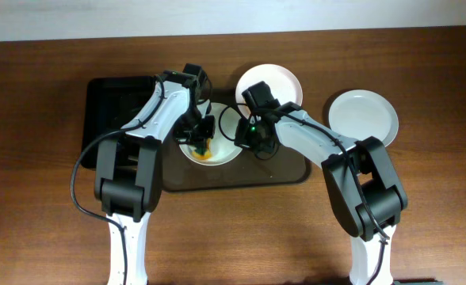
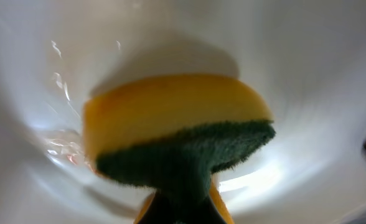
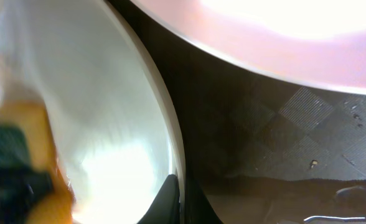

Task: Clean dirty plates on tray and stack at the side
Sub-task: 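Scrub the white plate with the sponge in the left gripper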

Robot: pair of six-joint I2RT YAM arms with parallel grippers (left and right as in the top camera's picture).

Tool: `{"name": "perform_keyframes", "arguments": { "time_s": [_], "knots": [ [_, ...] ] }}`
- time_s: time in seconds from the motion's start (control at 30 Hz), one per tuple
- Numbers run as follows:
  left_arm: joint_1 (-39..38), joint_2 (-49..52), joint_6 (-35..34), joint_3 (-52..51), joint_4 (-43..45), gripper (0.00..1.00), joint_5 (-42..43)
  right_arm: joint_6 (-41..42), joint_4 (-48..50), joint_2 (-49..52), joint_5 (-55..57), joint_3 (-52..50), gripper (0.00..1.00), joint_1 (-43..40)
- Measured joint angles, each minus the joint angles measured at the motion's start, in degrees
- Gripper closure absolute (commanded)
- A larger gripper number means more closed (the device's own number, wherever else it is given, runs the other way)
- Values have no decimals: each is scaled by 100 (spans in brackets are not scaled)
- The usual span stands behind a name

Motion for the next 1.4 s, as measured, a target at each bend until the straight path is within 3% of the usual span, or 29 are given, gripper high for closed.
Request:
{"name": "perform_keyframes", "arguments": {
  "time_s": [0.23,0.47,0.63,0.73,0.9,1.03,1.17,1.4],
  "knots": [
    [13,-50,-601,4,896,99,-1333,66,2,0,0,0,96,-2],
    [2,-50,-981,9,278,99,-2046,55,31,7,-35,2,96,17],
    [20,-50,-59,11,-24,99,-1379,4,-15,7,-44,2,96,20],
    [79,-50,859,11,-46,99,-352,-9,-15,7,-46,2,96,20],
    [33,-50,1421,-4,295,100,660,-26,-15,7,-46,2,96,20],
    [44,-48,990,-13,892,99,566,-28,-15,7,-48,2,96,15],
    [92,-48,221,-13,1274,100,-122,-28,-9,7,-46,2,96,15],
    [94,-50,-813,37,411,99,-1580,-50,9,7,-50,2,96,15]
  ]
}}
